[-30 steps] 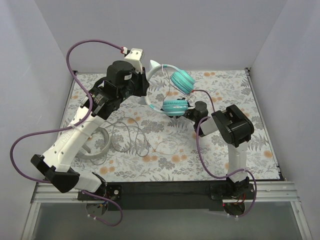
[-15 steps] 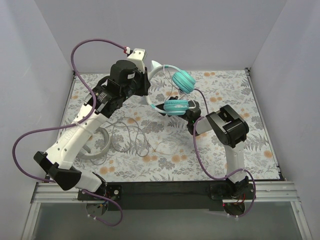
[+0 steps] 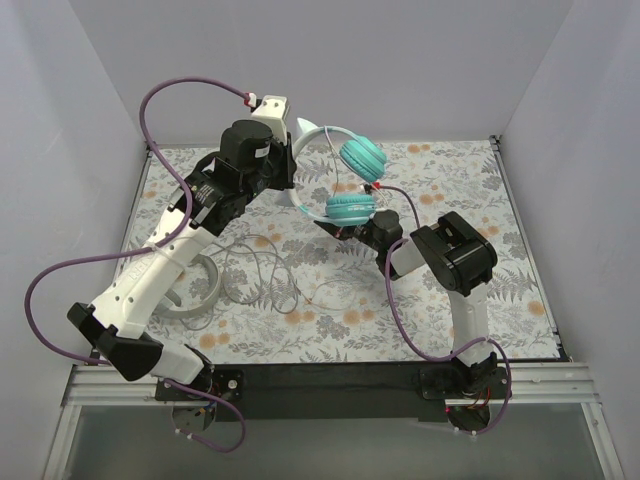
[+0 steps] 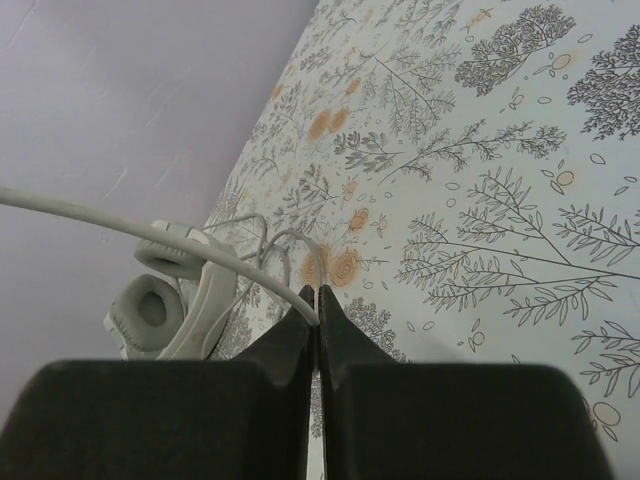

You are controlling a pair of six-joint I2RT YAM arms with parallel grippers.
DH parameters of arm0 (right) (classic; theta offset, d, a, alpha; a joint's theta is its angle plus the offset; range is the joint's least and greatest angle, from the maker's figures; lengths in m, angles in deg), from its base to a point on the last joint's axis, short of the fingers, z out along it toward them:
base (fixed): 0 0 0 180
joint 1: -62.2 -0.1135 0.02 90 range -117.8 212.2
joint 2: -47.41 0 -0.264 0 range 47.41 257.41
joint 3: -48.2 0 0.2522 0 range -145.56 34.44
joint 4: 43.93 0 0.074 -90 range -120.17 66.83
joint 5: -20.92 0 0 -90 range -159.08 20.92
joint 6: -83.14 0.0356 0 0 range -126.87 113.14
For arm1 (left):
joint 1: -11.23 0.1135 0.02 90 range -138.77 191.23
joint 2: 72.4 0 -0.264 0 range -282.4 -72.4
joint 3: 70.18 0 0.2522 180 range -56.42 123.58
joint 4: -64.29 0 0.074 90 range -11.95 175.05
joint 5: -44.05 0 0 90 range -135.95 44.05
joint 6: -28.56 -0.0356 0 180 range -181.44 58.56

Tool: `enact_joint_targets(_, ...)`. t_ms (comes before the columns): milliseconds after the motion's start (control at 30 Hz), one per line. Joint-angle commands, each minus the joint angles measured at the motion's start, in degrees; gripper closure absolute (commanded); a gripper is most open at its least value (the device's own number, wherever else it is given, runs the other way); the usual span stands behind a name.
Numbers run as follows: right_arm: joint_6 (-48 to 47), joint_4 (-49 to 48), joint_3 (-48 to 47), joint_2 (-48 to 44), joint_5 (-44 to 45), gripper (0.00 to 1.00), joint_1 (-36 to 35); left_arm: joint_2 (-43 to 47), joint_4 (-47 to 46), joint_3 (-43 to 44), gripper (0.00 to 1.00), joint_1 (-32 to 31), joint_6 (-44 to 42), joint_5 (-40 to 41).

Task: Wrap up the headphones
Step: Wrap the headphone cable with the right arm

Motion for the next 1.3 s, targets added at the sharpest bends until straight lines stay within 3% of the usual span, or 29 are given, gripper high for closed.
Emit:
enact_joint_targets(0,0.98,-21.85,0.96,-1.42,2.25,0.99,-0.07,3.05,-4.34,0.16,1.00,-0.37,2.11,2.06)
enact_joint_targets(767,-3.50,-18.96,18.89,-15.73,-0.92,0.99,-4.82,3.32,-11.45,-4.85,1.00,-0.37,5.45,19.81)
enact_joint_targets(1033,-8.51,-5.71,19.69,-25.93,0.05,0.99,-8.24,1.30,-15.67,-8.36,1.00,-0.37,5.27,26.49)
enact_joint_targets(1267,-11.76,5.04,15.55,-27.61,-0.39,0.99,-10.97,-1.16,-16.38,-10.03,1.00,-0.28,5.97,26.76)
